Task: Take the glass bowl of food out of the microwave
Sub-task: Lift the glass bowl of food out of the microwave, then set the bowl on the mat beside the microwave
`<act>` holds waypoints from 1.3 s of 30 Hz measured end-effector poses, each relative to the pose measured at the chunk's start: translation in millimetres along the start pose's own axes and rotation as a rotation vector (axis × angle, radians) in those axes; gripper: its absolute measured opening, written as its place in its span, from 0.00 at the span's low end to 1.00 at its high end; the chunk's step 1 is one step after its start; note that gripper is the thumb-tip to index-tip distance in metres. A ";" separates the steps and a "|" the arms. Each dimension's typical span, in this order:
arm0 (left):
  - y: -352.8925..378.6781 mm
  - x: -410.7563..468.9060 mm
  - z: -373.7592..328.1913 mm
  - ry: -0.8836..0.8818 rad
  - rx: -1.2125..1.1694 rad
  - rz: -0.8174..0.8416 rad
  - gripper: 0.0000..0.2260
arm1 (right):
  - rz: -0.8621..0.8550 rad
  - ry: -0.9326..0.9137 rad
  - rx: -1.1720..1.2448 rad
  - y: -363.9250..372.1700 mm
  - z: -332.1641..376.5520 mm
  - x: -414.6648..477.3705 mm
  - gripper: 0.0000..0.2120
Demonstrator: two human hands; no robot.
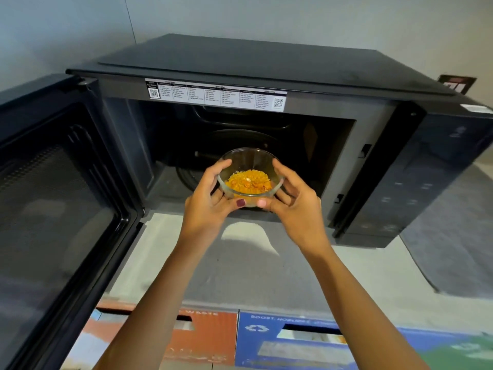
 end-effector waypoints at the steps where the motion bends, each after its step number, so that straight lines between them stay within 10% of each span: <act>1: 2.5 -7.7 -2.6 -0.008 -0.006 0.007 0.30 | -0.005 0.007 0.006 -2.5 0.6 -7.9 0.35; 39: 356.0 -49.1 52.2 -0.102 -0.159 0.526 0.30 | -0.549 0.244 -0.116 -316.4 -56.2 -149.7 0.36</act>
Point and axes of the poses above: each hand's wrist, its own x-axis towards the middle knuckle, its own y-axis out of the palm, z = x × y, the point moved 3 cm from there along x, towards the middle knuckle, and after that the axes turned 4 degrees about -x, right-handed, at the moved point
